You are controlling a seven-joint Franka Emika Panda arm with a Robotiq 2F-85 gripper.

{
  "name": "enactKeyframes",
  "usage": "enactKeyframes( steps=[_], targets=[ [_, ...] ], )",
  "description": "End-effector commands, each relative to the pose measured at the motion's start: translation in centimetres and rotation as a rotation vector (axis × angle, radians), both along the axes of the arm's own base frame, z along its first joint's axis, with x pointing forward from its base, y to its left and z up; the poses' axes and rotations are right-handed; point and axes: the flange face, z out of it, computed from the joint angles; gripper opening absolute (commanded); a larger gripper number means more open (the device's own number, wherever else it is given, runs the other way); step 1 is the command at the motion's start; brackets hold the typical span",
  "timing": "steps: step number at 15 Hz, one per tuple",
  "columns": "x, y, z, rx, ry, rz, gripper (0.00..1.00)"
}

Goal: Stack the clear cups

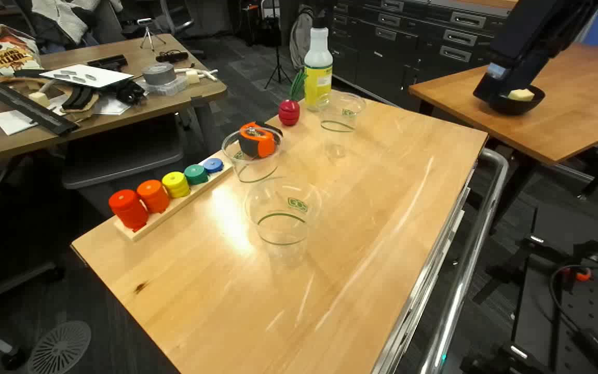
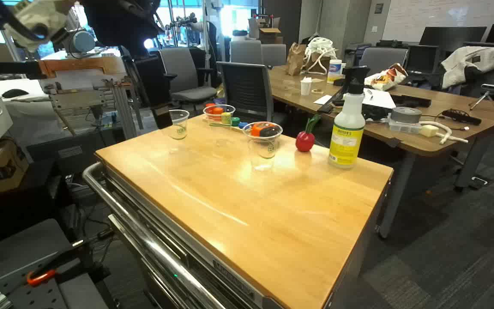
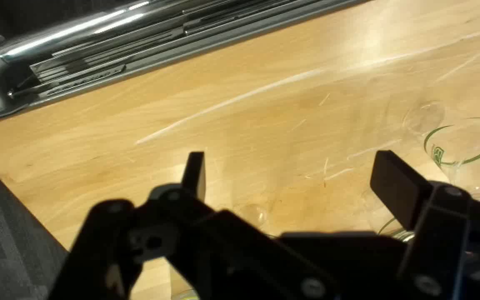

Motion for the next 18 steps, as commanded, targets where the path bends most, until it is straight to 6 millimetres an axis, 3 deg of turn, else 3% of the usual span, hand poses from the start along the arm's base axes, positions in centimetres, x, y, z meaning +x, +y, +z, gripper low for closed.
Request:
enactKeyframes(
  steps=[1, 5, 8, 18],
  targets=[
    [0.0, 0.0, 0.1, 0.000, 0.001, 0.000, 1.00],
    [0.2, -0.2, 0.1, 0.011, 0.011, 0.005, 1.00],
    [1.9, -0.8, -0.1, 0.026, 0.044, 0.014, 1.00],
    [13.2, -3.6, -2.5, 0.056, 0.106, 0.019, 1.00]
  ],
)
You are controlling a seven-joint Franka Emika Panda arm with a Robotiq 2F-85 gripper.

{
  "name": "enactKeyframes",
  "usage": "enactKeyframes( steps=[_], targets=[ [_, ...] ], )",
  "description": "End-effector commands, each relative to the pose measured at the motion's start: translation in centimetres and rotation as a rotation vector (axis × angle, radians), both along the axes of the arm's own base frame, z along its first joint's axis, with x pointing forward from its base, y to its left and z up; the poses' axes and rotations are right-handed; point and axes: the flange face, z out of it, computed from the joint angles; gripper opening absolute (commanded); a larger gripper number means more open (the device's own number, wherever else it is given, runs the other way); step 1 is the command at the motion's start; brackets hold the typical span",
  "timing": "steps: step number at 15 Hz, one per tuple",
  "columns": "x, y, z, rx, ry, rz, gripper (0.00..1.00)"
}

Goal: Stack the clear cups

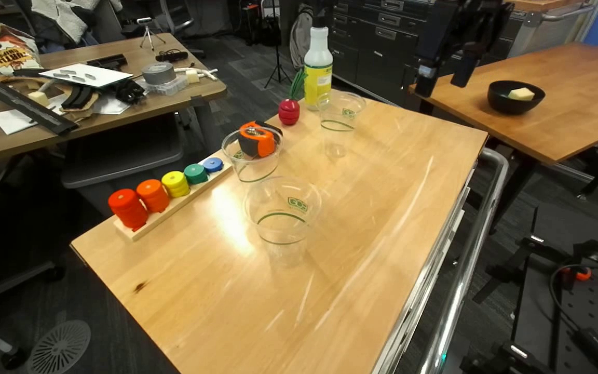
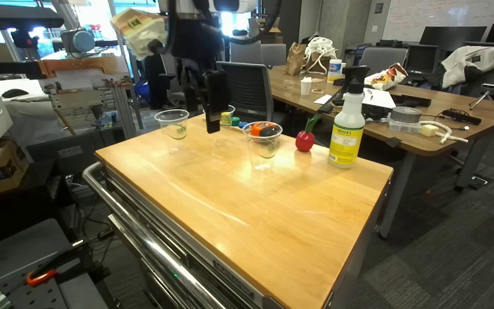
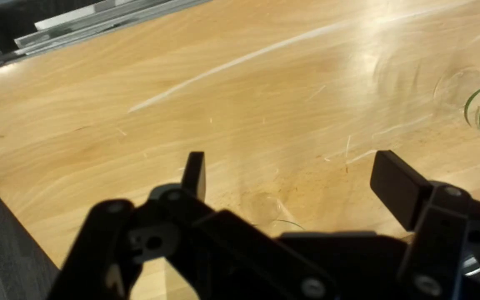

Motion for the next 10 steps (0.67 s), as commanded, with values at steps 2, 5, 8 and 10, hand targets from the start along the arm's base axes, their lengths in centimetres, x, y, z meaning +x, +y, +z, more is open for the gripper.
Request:
enactKeyframes(
  steps=[2, 5, 8, 10],
  targets=[
    [6.6, -0.6, -0.5, 0.005, -0.015, -0.003, 1.00],
    [9.7, -1.0, -1.6, -0.028, -0.026, -0.017, 1.00],
    [12.1, -1.2, -2.9, -0.046, -0.016, -0.019, 1.00],
    [13.5, -1.4, -3.8, -0.067, -0.011, -0.023, 1.00]
  ],
)
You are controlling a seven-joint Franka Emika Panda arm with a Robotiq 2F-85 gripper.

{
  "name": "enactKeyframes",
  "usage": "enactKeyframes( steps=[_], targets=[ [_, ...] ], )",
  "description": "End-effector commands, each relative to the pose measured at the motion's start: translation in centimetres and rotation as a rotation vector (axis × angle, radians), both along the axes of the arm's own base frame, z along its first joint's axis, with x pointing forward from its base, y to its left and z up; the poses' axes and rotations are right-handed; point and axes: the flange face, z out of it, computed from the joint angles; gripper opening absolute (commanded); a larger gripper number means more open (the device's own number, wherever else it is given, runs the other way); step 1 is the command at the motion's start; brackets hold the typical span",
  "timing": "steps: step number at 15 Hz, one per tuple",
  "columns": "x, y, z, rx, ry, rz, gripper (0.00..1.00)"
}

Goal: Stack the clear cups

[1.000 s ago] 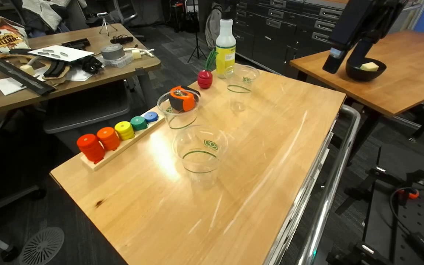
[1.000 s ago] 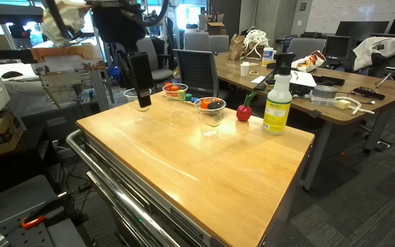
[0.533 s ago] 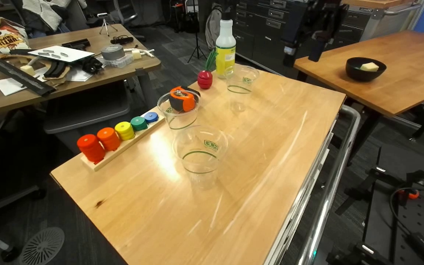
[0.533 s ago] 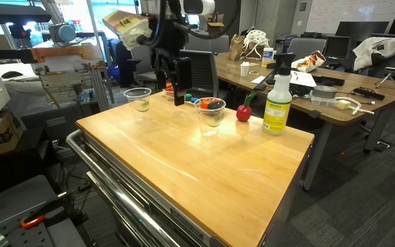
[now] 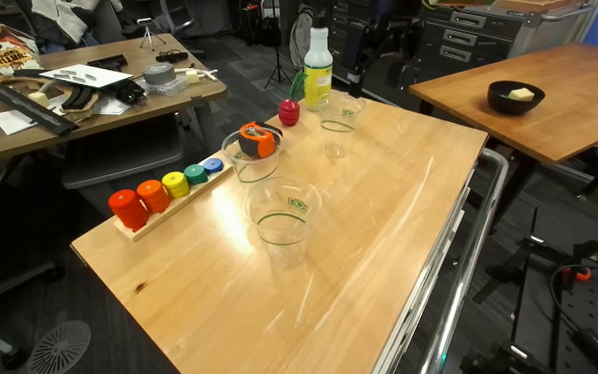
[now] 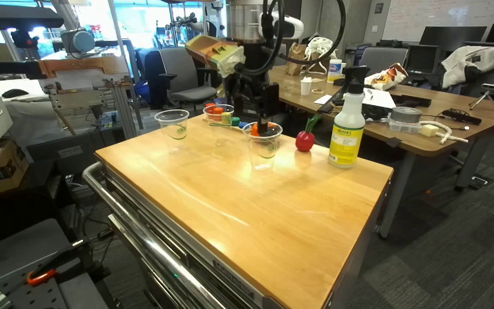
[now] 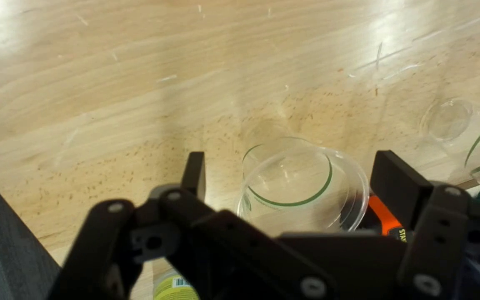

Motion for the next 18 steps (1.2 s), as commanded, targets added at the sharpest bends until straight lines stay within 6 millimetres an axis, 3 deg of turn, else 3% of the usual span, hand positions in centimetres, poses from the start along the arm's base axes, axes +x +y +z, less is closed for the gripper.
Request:
enactKeyframes(
  steps=[1, 6, 8, 13, 17, 18],
  targets=[
    [3.4, -0.4, -1.0, -0.051, -0.008, -0.017, 1.00],
    [5.8, -1.2, -2.9, -0.126, -0.001, -0.038, 1.00],
    [6.3, -1.4, -3.6, -0.128, 0.015, -0.051, 0.74],
    [6.6, -1.5, -4.8, -0.091, 0.035, -0.076, 0.35],
    [6.2, -1.4, -4.1, -0.095, 0.033, -0.094, 0.04],
    [6.0, -1.5, -3.9, -0.086, 0.038, -0.102, 0.01]
  ],
)
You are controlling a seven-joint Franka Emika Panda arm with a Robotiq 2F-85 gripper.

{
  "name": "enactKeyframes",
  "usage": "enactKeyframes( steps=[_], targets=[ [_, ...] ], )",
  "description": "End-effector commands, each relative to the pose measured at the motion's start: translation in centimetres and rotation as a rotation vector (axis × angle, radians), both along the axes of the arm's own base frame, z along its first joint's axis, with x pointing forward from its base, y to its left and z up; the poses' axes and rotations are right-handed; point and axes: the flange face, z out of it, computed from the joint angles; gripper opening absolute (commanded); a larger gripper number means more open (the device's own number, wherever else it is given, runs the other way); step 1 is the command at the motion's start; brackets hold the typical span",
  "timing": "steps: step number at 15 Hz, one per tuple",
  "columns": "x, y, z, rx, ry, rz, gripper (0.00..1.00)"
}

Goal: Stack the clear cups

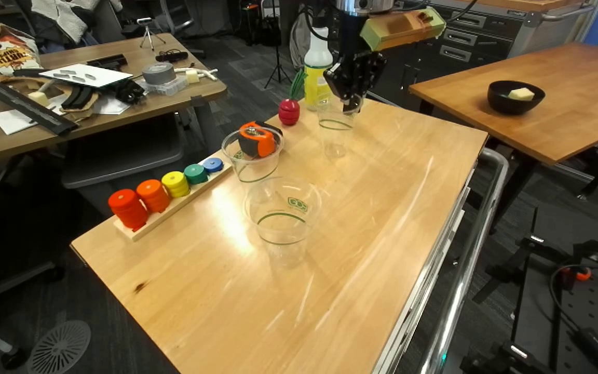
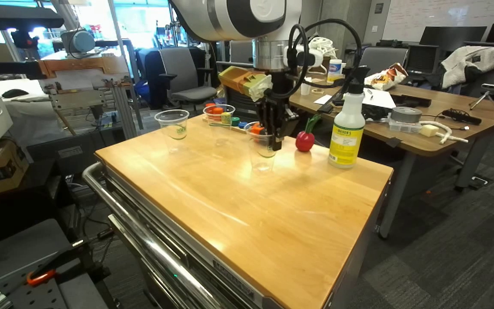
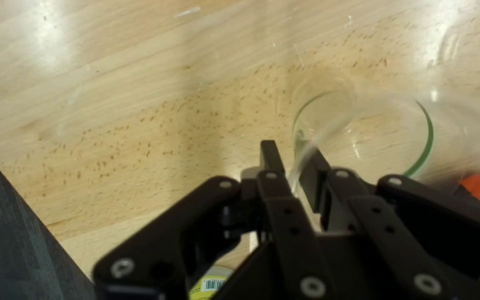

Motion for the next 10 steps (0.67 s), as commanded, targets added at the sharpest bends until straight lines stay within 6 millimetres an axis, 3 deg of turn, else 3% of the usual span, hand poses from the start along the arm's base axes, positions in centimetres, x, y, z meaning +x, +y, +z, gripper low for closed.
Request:
enactKeyframes(
  steps=[1, 6, 10],
  targets=[
    [-0.1, -0.4, 1.7, 0.023, -0.008, -0.041, 0.00],
    [-1.9, -1.8, 2.7, 0.123, 0.068, -0.122, 0.01],
    [-2.6, -0.6, 7.1, 0.188, 0.057, -0.121, 0.01]
  ],
)
